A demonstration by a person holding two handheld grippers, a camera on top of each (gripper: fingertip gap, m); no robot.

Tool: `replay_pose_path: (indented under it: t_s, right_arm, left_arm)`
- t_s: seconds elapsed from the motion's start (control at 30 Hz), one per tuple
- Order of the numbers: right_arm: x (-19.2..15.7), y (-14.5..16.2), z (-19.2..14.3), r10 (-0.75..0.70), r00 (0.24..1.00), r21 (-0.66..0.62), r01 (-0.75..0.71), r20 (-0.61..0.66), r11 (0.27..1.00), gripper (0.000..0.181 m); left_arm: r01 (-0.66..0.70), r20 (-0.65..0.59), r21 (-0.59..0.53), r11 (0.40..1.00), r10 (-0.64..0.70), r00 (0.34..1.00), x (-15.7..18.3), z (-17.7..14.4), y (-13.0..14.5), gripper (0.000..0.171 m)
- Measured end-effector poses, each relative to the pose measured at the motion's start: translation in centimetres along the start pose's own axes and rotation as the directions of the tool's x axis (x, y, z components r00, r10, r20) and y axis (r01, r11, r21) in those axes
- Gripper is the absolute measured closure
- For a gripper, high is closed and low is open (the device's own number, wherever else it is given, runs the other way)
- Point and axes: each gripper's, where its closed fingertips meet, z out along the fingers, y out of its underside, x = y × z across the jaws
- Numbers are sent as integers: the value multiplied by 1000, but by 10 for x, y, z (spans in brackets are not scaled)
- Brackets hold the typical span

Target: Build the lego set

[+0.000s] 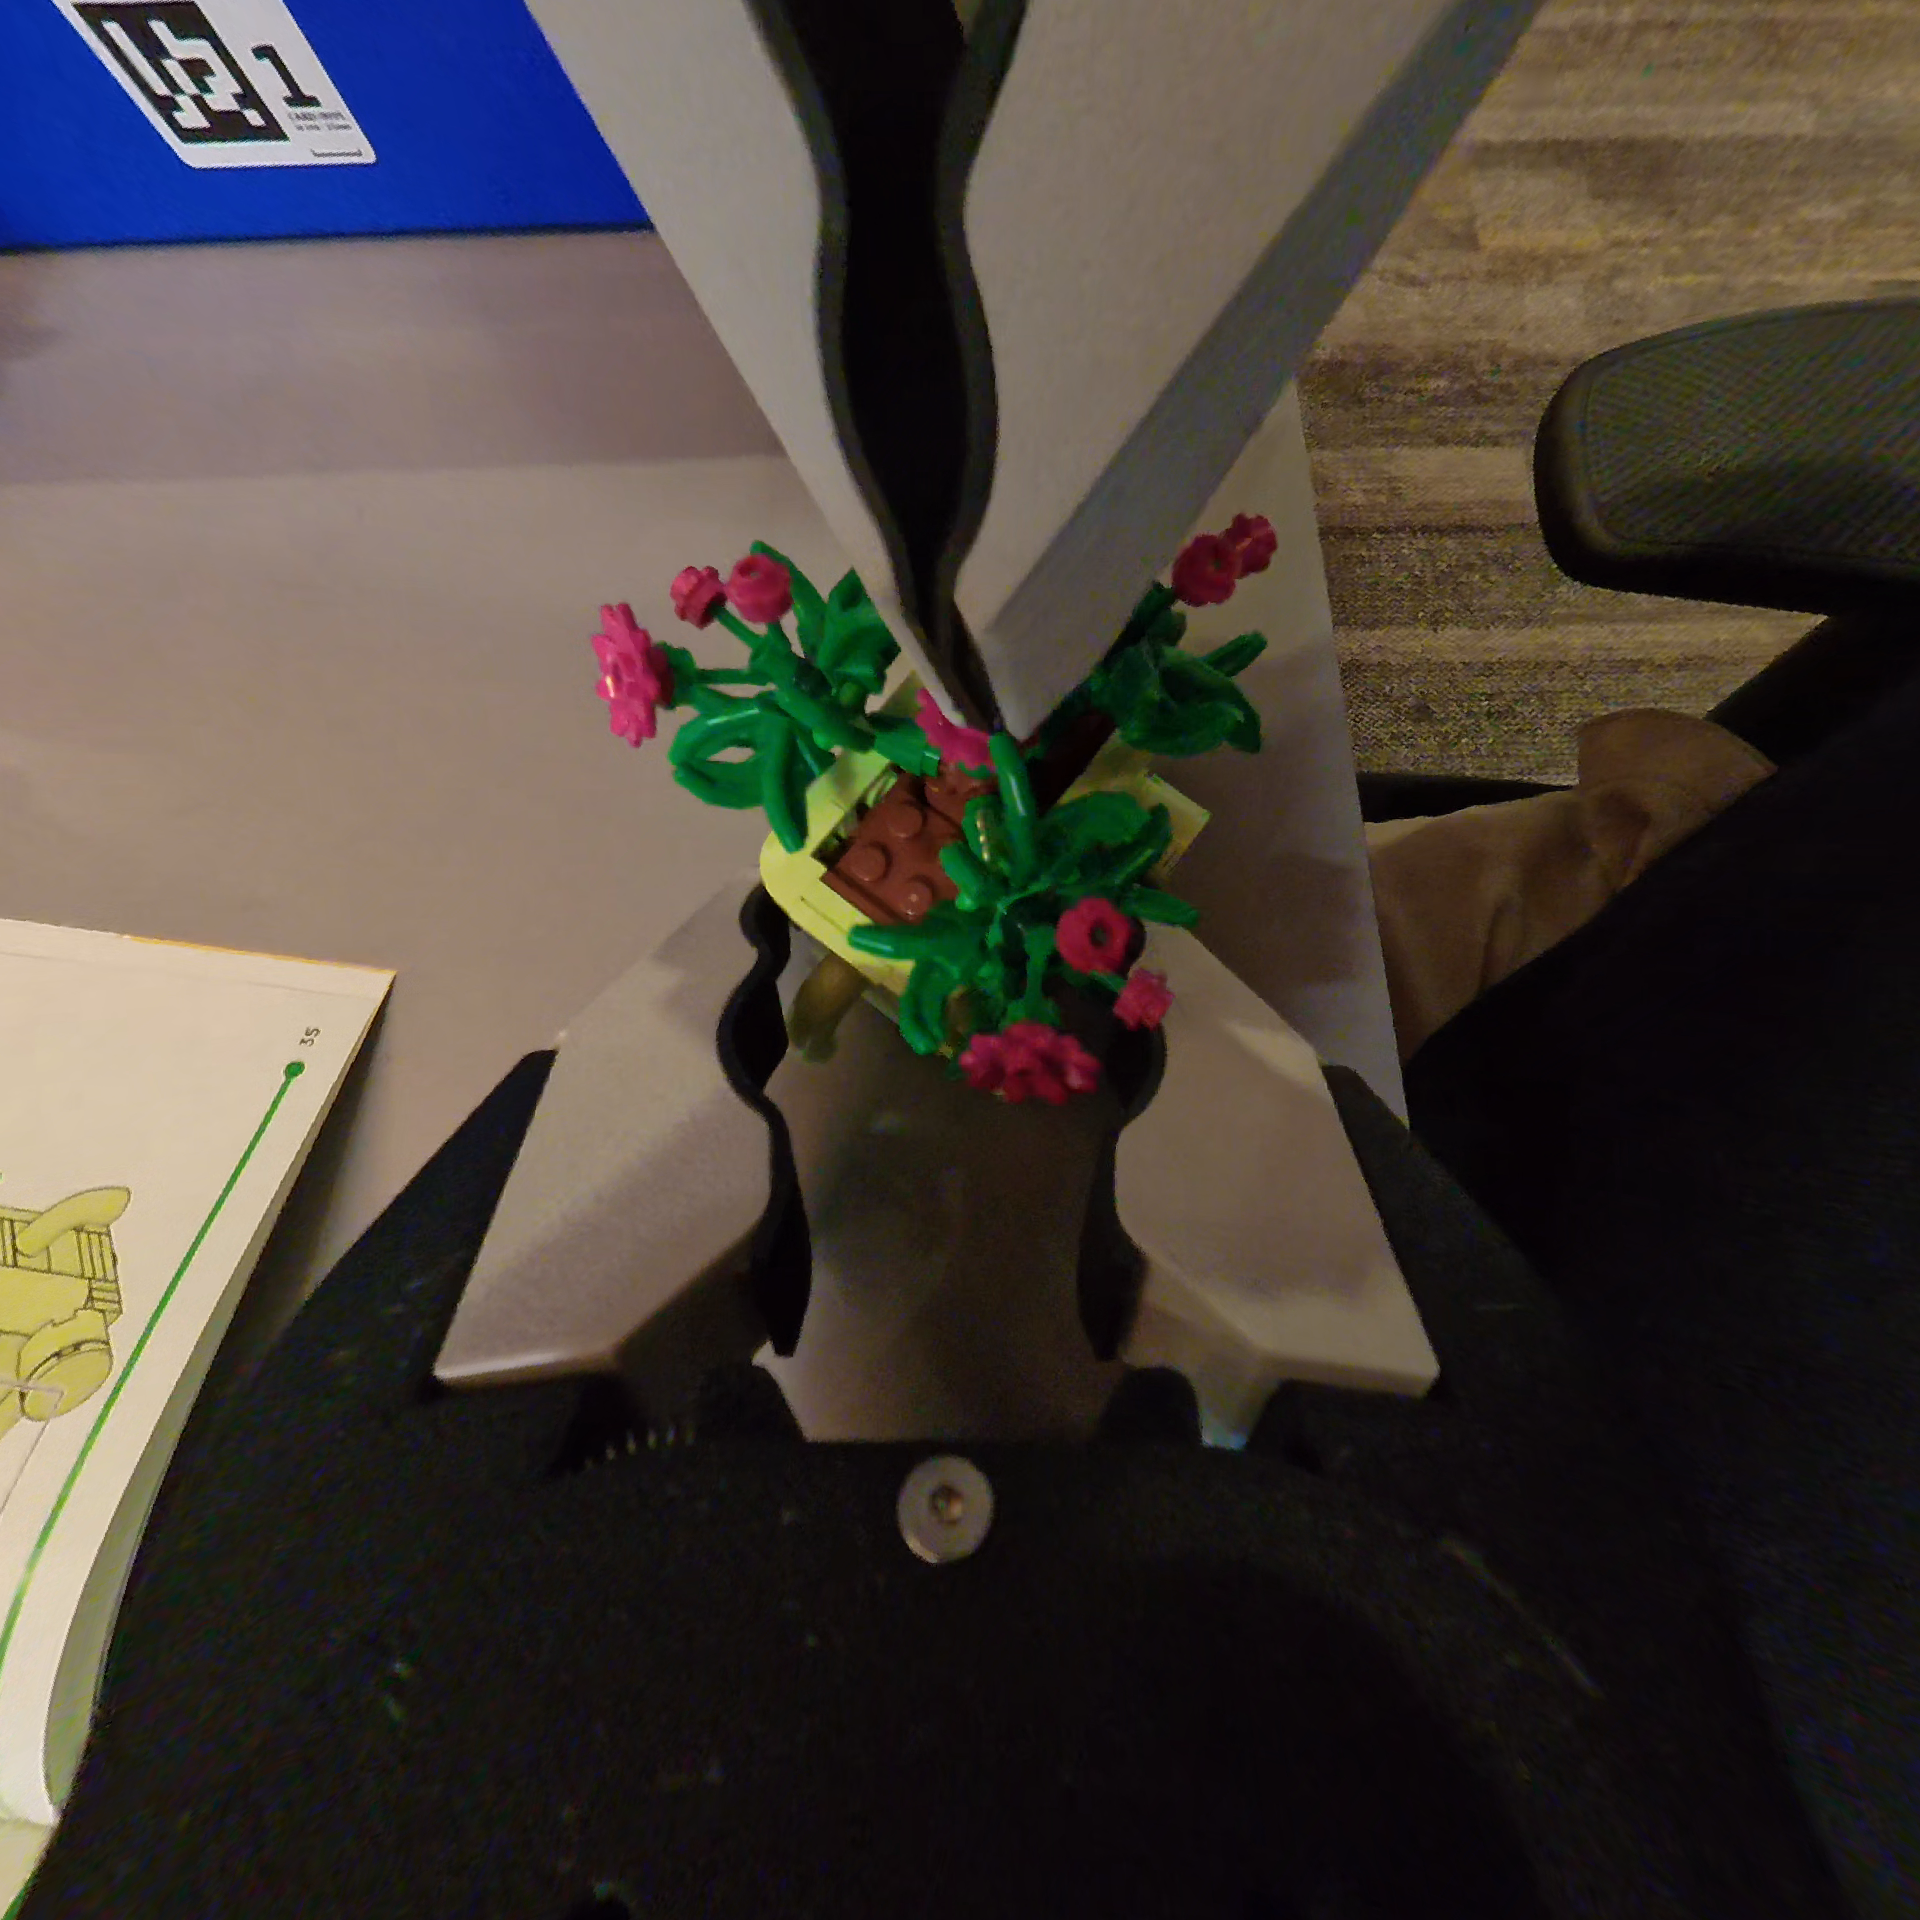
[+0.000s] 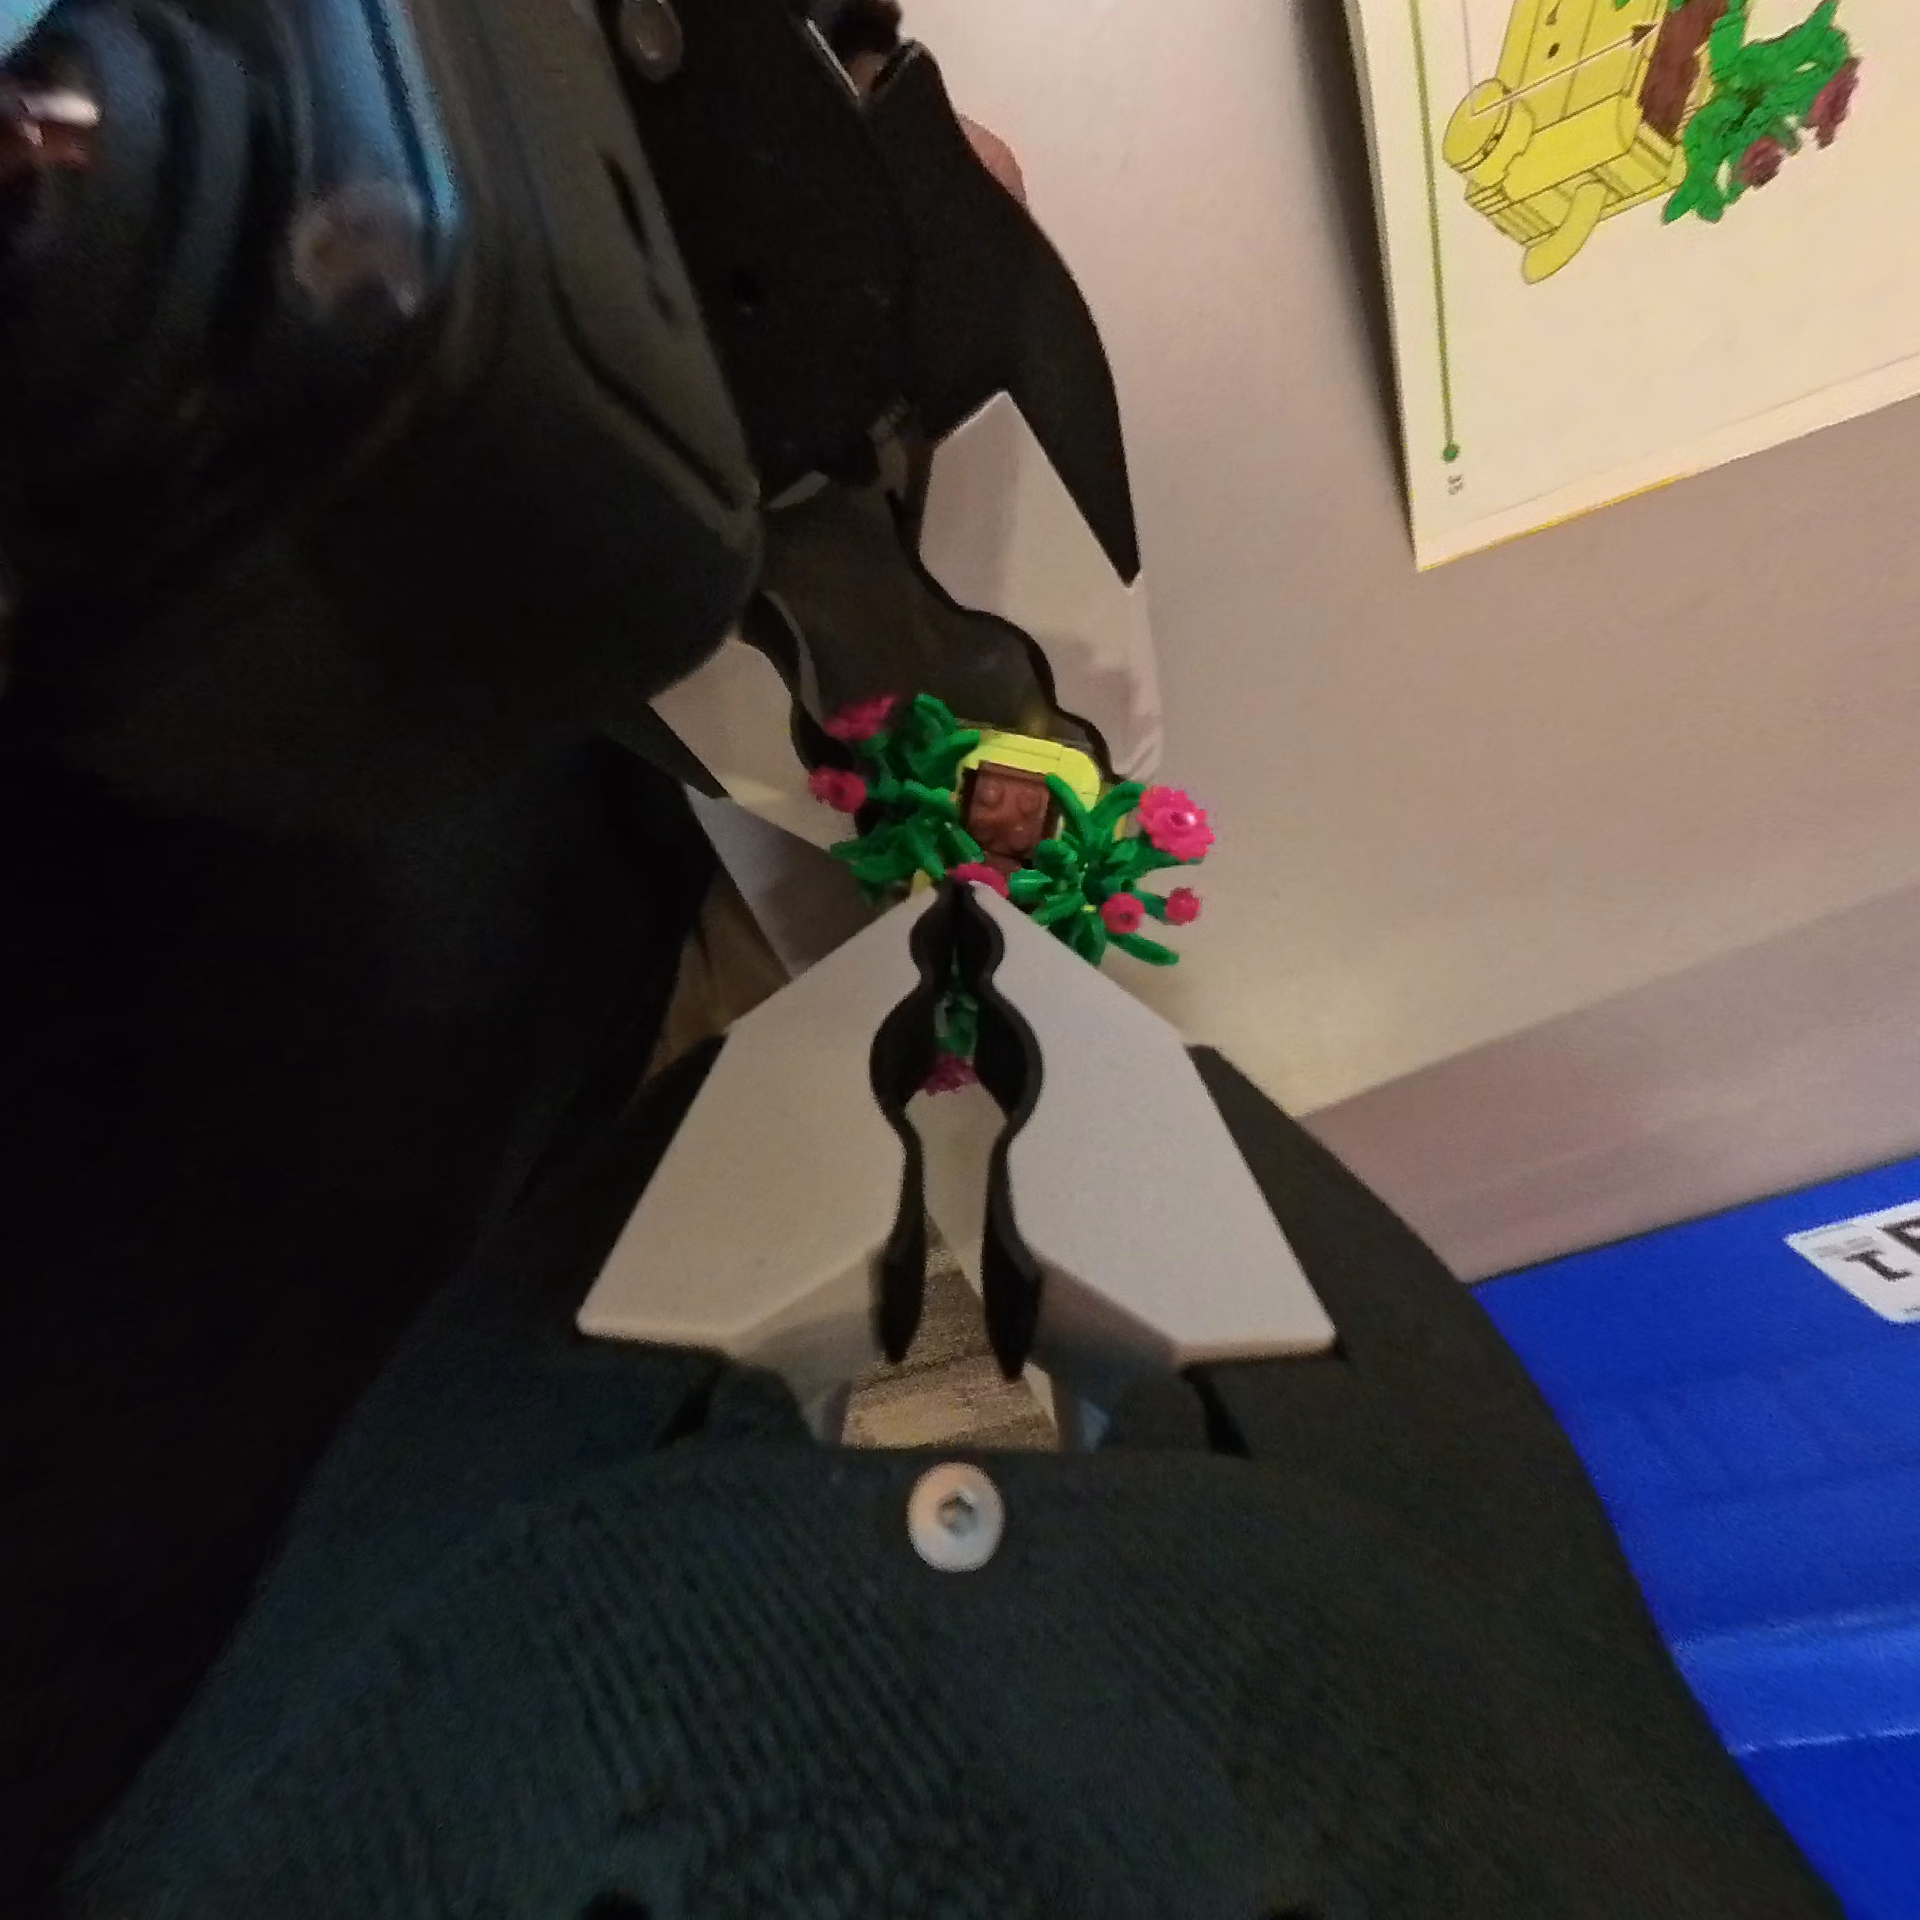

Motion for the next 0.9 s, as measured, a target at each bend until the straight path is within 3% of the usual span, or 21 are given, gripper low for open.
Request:
replay_pose_path:
  t_s: [0.23, 0.8, 0.9]
  right_arm:
    - [6, 2, -1, -38, 996, -48, 34, -78, 998, 181]
    - [-2, 0, 2, 28, 999, -76, -30, -29, 997, 181]
    - [11, 2, -1, -29, 991, -96, 17, -128, 995, 181]
  left_arm:
    - [27, -17, -8, 1000, -27, 999, -1, 1, 1, 112]
    - [-2, -2, -6, 1000, 2, 1000, 1, 1, 1, 112]
    - [18, 3, -15, 1000, -18, 1000, -2, 2, 2, 109]
